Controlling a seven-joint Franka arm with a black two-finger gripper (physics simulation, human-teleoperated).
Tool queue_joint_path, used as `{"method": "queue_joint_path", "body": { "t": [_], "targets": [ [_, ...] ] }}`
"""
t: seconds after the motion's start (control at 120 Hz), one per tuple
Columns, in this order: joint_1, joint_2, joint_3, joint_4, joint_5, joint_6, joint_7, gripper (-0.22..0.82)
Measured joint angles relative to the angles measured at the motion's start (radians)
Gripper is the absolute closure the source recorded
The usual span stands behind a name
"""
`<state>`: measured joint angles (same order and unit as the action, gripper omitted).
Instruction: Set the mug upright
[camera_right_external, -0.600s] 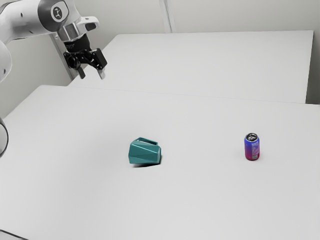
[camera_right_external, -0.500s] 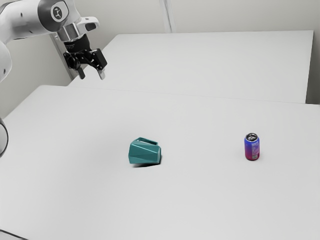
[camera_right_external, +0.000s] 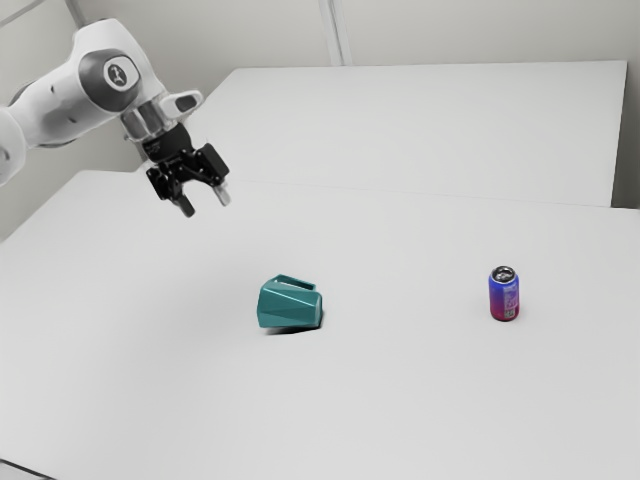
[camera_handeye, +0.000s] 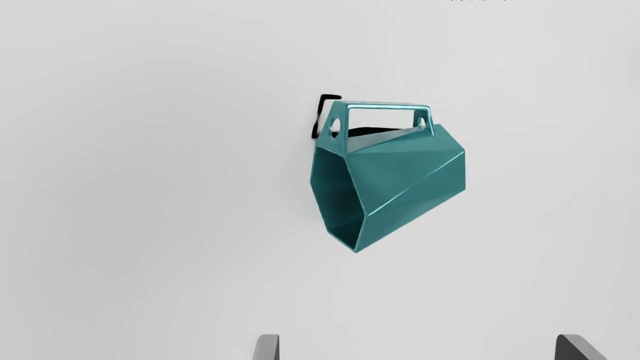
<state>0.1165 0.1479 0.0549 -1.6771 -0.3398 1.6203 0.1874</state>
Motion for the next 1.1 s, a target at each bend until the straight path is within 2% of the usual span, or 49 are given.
{"method": "queue_joint_path", "body": {
  "t": [0.125,0.392,0.692,0.992,1.025,1.1],
  "targets": [
    [0.012,0.009,0.029,-0.136,-0.165,0.101,0.063,0.0],
    [0.011,0.058,0.034,-0.355,-0.467,0.278,0.216,0.0],
    [0.01,0.097,0.028,-0.435,-0.639,0.361,0.356,0.0],
    [0.009,0.117,0.0,-0.439,-0.718,0.337,0.463,0.01],
    [0.009,0.12,0.0,-0.439,-0.72,0.332,0.472,0.06],
    [0.009,0.121,-0.001,-0.438,-0.723,0.323,0.49,0.27]
  ]
}}
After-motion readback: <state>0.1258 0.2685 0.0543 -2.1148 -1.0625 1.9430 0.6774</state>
